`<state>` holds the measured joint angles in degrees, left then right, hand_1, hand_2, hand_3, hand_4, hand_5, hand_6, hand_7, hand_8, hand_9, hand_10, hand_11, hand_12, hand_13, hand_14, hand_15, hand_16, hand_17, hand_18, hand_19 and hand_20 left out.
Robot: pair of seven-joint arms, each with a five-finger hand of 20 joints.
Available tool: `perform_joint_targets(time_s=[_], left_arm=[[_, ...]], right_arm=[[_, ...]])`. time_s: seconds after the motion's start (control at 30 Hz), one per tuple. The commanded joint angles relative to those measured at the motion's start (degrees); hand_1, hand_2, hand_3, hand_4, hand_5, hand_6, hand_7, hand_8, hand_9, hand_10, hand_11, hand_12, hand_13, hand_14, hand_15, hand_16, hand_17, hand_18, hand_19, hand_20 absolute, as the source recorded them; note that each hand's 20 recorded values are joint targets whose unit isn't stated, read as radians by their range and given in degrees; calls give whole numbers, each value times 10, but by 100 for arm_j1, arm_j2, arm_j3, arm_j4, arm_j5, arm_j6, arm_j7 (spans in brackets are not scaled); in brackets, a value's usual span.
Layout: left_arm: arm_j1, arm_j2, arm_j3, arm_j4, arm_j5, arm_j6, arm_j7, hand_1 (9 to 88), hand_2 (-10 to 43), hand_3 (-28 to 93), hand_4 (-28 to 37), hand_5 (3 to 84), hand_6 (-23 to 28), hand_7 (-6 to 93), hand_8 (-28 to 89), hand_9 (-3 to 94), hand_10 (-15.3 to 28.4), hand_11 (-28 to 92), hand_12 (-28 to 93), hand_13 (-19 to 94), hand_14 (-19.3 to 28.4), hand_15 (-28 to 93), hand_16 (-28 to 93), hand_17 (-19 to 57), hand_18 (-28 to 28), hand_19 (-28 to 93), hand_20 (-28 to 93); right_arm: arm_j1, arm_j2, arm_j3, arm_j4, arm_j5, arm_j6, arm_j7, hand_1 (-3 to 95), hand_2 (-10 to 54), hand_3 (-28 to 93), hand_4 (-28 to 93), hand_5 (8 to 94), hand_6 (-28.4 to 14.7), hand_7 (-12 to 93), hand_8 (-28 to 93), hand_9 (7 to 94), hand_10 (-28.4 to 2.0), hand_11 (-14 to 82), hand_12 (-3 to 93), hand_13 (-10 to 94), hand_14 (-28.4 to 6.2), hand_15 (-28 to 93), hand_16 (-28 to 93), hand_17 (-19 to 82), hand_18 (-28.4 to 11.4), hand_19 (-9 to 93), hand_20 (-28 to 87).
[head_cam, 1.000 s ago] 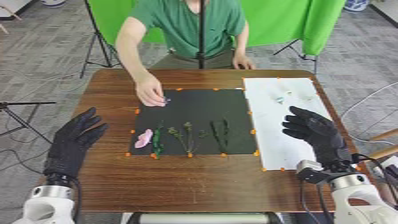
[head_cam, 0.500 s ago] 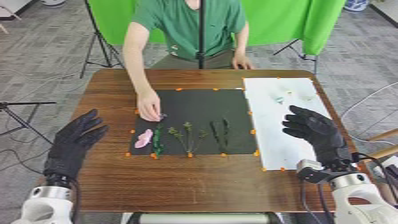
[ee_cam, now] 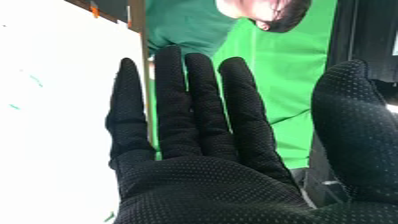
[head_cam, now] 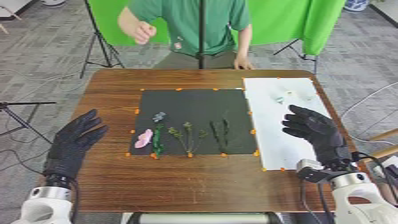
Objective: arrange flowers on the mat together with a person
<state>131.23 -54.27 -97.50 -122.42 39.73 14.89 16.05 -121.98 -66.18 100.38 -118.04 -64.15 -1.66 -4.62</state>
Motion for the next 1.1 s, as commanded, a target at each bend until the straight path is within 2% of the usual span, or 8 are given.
perform_joint_targets(time_s=[0.03, 0.27, 0.43, 0.57, 0.7, 0.8, 0.97, 1.1], left_arm=[[99, -39, -22, 7, -18, 16, -47, 284, 39, 695, -253, 406, 42, 167, -83, 338, 140, 280, 139, 321, 176, 343, -18, -28, 231, 506, 45], [43, 47, -23, 0, 38, 9, -26, 284, 39, 695, -253, 406, 42, 168, -82, 338, 140, 278, 138, 322, 177, 345, -17, -28, 231, 506, 45], [150, -62, -26, -24, 16, 20, -65, 284, 39, 695, -253, 406, 43, 168, -83, 338, 140, 278, 139, 322, 178, 345, -18, -28, 232, 506, 46], [-13, 37, 23, 23, 33, -25, -28, 284, 39, 695, -253, 406, 43, 168, -83, 338, 140, 279, 139, 322, 178, 345, -18, -28, 232, 506, 46], [193, -23, -44, -51, -41, 102, 25, 284, 39, 695, -253, 406, 42, 169, -83, 338, 140, 278, 140, 322, 177, 346, -17, -28, 231, 505, 45], [173, -37, -43, -37, -14, 64, -16, 283, 40, 695, -253, 406, 43, 168, -83, 339, 140, 278, 139, 322, 178, 347, -17, -28, 231, 505, 46], [148, 38, -42, -41, -36, 122, 68, 283, 40, 695, -253, 406, 43, 168, -83, 338, 140, 278, 139, 322, 178, 347, -18, -28, 231, 505, 46], [199, 24, -32, -56, -18, 143, 58, 284, 40, 694, -253, 406, 43, 168, -83, 338, 140, 278, 139, 322, 177, 345, -18, -28, 231, 505, 46]], right_arm=[[50, -16, -80, 15, -48, -27, -20, 187, 27, 868, -239, 454, -47, 177, -107, 453, -150, 169, 233, 385, -125, 286, 244, 133, -209, 500, 260], [51, 61, -58, -1, 13, 42, -45, 187, 26, 869, -239, 455, -47, 177, -107, 454, -150, 169, 232, 386, -125, 288, 244, 133, -209, 500, 260], [21, 47, -65, -19, -35, -29, -17, 187, 26, 869, -238, 454, -46, 178, -107, 455, -150, 169, 232, 385, -126, 286, 242, 133, -209, 500, 261], [53, 156, -46, 2, 126, 104, -153, 187, 25, 869, -238, 455, -46, 178, -108, 455, -150, 169, 232, 386, -126, 285, 243, 133, -209, 500, 261], [226, 488, -57, 82, 55, 285, -241, 189, 24, 869, -239, 456, -46, 179, -108, 455, -150, 170, 232, 386, -125, 287, 244, 134, -209, 499, 261], [306, 979, 57, 137, -235, 660, -345, 192, 22, 870, -238, 455, -46, 179, -108, 457, -149, 171, 232, 387, -124, 287, 244, 134, -209, 500, 261], [483, 1920, -43, 228, -2759, 2099, 332, 210, 6, 865, -242, 464, -39, 194, -111, 473, -141, 183, 232, 400, -117, 292, 241, 142, -206, 502, 262], [840, 2589, -546, 564, -5386, 2620, 1528, 256, -45, 855, -262, 461, -23, 240, -132, 474, -124, 202, 229, 414, -98, 310, 237, 158, -198, 506, 261]])
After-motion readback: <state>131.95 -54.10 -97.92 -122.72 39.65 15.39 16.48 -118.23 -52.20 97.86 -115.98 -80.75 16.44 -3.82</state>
